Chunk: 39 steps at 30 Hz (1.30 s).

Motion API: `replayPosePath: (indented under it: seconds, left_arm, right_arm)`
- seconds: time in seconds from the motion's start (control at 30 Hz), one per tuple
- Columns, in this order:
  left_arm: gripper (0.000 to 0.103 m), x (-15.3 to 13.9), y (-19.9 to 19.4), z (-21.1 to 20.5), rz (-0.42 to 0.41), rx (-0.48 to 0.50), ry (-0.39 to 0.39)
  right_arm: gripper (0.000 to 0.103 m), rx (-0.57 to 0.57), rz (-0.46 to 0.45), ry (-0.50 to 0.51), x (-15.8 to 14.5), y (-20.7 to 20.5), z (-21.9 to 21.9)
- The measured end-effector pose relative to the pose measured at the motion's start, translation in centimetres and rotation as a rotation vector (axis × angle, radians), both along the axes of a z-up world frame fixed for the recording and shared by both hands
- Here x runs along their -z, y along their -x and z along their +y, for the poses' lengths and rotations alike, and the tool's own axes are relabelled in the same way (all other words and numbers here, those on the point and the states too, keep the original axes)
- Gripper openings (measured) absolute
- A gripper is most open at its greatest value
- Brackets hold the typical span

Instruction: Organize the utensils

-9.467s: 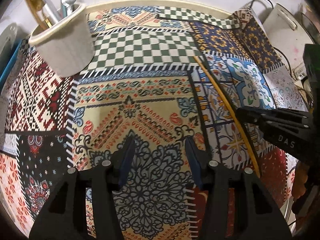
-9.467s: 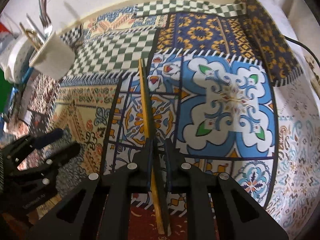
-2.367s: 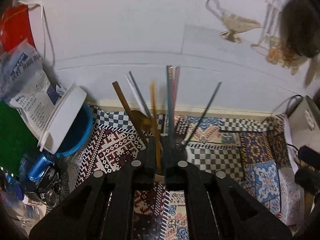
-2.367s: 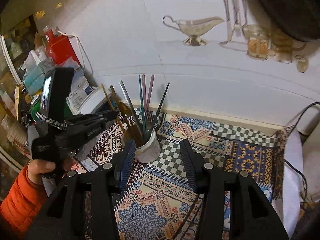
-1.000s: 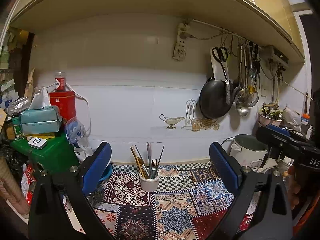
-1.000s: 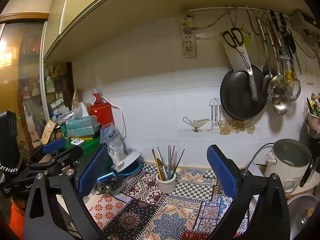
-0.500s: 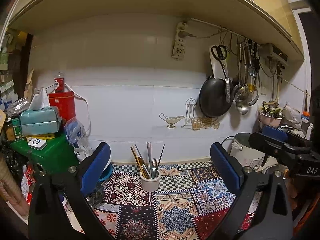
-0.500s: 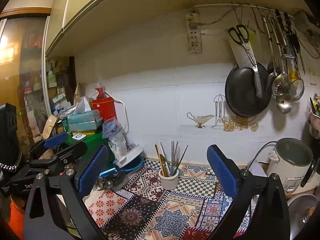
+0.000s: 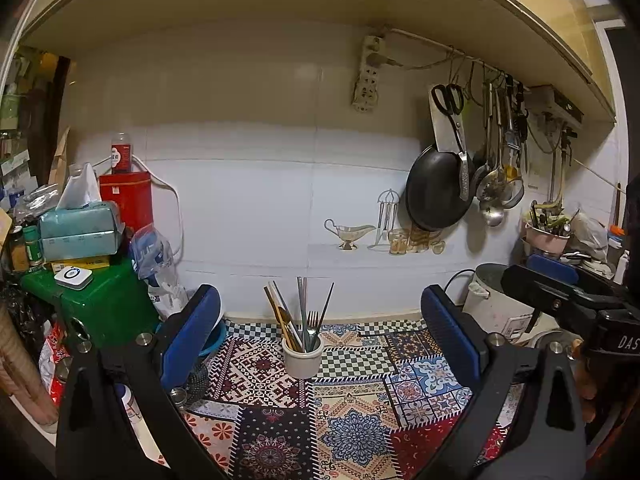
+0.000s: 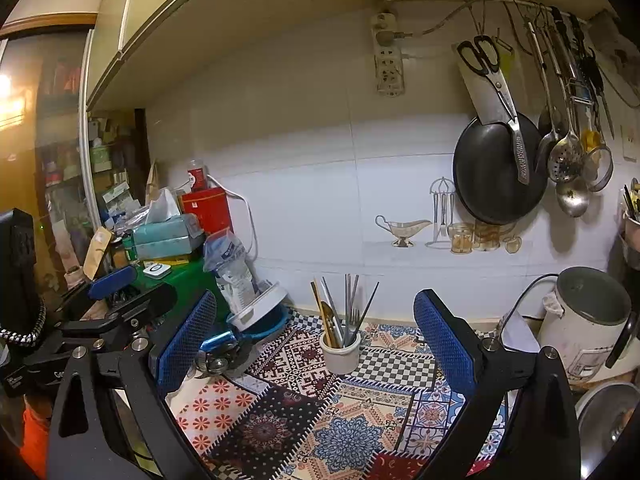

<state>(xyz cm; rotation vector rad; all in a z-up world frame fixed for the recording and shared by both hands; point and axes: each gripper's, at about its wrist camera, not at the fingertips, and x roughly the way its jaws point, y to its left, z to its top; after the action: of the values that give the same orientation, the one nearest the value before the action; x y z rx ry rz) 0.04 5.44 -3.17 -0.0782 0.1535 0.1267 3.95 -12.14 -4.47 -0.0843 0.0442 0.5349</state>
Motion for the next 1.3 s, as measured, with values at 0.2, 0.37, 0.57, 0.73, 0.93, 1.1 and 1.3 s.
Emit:
replayPosePath:
  seconds: [0.2,0.37,0.57,0.73,0.93,1.1,1.3]
  left_arm:
    - [0.101,-0.09,-0.09,0.16,-0.003,-0.002,0.006]
    - [0.102,-0.13,-0.03,0.29,-0.009,-0.004,0.007]
    - [0.102,-0.22,0.00,0.26,-0.012,0.002,0.004]
    - [0.102,-0.28,0.00,0.14,-0.014,0.003,-0.001]
    - [0.102,-0.42,0.22,0.17,-0.022,0.008,0.003]
    - [0.102,-0.45,0.36,0.18,-0.029,0.014,0.009]
    - [0.102,-0.52,0.35,0.46,-0.032,0.014,0.031]
  right_arm:
    - [0.099,0.002,0.001,0.003,0.00,-0.01,0.19]
    - [0.099,0.004,-0.004,0.001,-0.06,-0.06,0.21]
    - [0.099,0.009,-0.013,0.004,-0.06,0.04,0.29]
    - [0.099,0.007,-0.018,0.002,-0.13,0.17,0.11]
    - [0.099,0.007,-0.023,0.004,-0.19,0.32,0.00]
    - [0.099,0.011,-0.030,0.006,-0.26,0.42,-0.17]
    - [0.099,0.015,-0.042,0.005,-0.31,0.59,-0.46]
